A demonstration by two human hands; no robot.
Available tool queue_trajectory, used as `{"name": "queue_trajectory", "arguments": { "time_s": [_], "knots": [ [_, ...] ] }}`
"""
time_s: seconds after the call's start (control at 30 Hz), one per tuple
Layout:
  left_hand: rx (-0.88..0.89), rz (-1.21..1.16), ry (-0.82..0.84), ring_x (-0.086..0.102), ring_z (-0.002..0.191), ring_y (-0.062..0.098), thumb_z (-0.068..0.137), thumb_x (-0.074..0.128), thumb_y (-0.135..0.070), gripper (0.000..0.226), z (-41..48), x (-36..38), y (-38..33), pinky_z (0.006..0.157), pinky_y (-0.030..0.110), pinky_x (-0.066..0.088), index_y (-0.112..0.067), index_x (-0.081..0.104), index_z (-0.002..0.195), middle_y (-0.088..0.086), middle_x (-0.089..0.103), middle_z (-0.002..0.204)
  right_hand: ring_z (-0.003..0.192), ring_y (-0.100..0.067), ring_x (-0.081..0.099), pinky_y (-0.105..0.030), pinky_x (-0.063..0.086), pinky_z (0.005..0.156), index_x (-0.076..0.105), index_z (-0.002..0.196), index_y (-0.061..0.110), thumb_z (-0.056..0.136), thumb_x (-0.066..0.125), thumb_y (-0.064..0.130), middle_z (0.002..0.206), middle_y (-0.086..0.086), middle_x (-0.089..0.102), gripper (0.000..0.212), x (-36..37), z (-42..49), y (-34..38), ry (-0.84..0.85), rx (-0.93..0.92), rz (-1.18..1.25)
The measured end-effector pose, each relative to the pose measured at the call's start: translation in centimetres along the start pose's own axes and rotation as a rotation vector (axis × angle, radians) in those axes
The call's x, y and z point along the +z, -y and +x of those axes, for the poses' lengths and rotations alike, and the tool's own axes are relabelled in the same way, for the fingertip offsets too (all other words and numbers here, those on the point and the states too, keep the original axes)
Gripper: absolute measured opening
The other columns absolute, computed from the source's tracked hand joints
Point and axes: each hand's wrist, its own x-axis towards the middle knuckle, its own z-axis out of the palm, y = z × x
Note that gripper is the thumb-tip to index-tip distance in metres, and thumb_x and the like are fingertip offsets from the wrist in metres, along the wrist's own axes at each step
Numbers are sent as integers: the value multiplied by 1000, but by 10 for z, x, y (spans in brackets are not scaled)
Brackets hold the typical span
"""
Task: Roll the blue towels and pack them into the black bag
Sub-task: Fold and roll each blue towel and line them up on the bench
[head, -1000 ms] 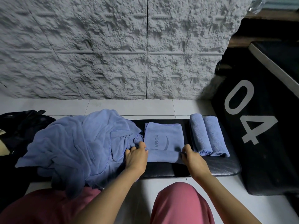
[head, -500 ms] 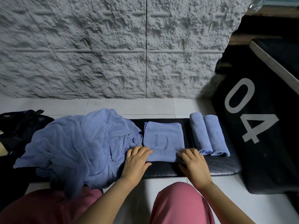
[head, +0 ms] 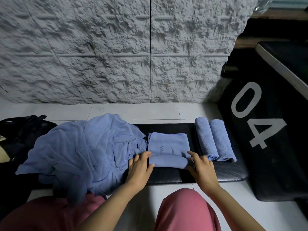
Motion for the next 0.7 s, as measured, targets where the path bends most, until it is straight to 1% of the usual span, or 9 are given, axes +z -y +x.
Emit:
{"name": "queue_trajectory", "arguments": {
  "time_s": [0.13, 0.27, 0.37, 0.43, 0.5, 0.57, 0.6, 0.63, 0.7],
  "knots": [
    [-51, 59, 56, 35, 124, 19, 98, 38, -33, 36, 2, -7, -9, 105, 28, 21, -25, 37, 133, 1, 49, 128, 105, -17, 42, -26, 24, 85, 33, 134, 29, 92, 53, 33, 106, 4, 57, 47, -6, 2, 8, -13, -2, -18],
    [-104, 185, 120, 40, 116, 20, 95, 31, -32, 32, 15, -6, -19, 95, 34, 28, -22, 47, 121, 0, 58, 116, 109, -21, 42, -30, 26, 81, 38, 129, 23, 89, 52, 32, 107, 0, 59, 44, -10, 14, 26, 9, 58, -101],
    [-160, 261, 145, 42, 113, 23, 92, 32, -33, 32, 29, -5, -28, 91, 38, 29, -19, 52, 112, 3, 59, 115, 104, -25, 44, -36, 34, 80, 48, 116, 21, 85, 56, 31, 104, -2, 60, 34, -14, 22, 35, -18, 90, -185],
    [-158, 321, 105, 39, 117, 23, 92, 35, -33, 33, 36, -3, -32, 93, 38, 30, -19, 51, 117, 2, 52, 123, 91, -27, 47, -37, 37, 71, 55, 101, 21, 77, 66, 25, 97, -1, 59, 26, -15, 25, 34, -107, 48, -221],
    [-70, 328, -1, 41, 114, 21, 90, 48, -28, 30, 36, -3, -32, 90, 35, 34, -25, 50, 119, -3, 47, 123, 81, -25, 46, -35, 37, 63, 57, 86, 23, 71, 73, 18, 88, 3, 57, 22, -12, 25, 31, -188, -44, -269],
    [99, 309, -105, 51, 97, 17, 70, 72, -11, 41, 30, -1, -29, 78, 32, 42, -28, 57, 105, -9, 53, 107, 77, -23, 44, -32, 32, 60, 57, 79, 24, 68, 76, 12, 83, 6, 56, 25, -9, 20, 30, -223, -136, -322],
    [168, 310, -122, 54, 89, 16, 59, 78, -6, 49, 27, 3, -24, 73, 30, 45, -28, 59, 98, -11, 55, 98, 79, -23, 44, -32, 30, 62, 57, 79, 25, 68, 76, 11, 85, 7, 57, 26, -7, 17, 29, -239, -159, -328],
    [212, 309, -128, 55, 87, 14, 56, 81, -6, 50, 22, 5, -20, 72, 29, 46, -28, 60, 96, -12, 57, 96, 83, -22, 45, -31, 29, 64, 59, 83, 25, 69, 77, 12, 90, 8, 59, 26, -5, 14, 29, -249, -167, -314],
    [252, 299, -117, 54, 93, 13, 61, 83, -25, 46, 14, 6, -13, 78, 29, 49, -27, 62, 102, -13, 59, 102, 93, -21, 48, -32, 35, 70, 63, 94, 26, 72, 78, 25, 104, 11, 61, 26, -2, 8, 26, -245, -174, -261]
  ]
}}
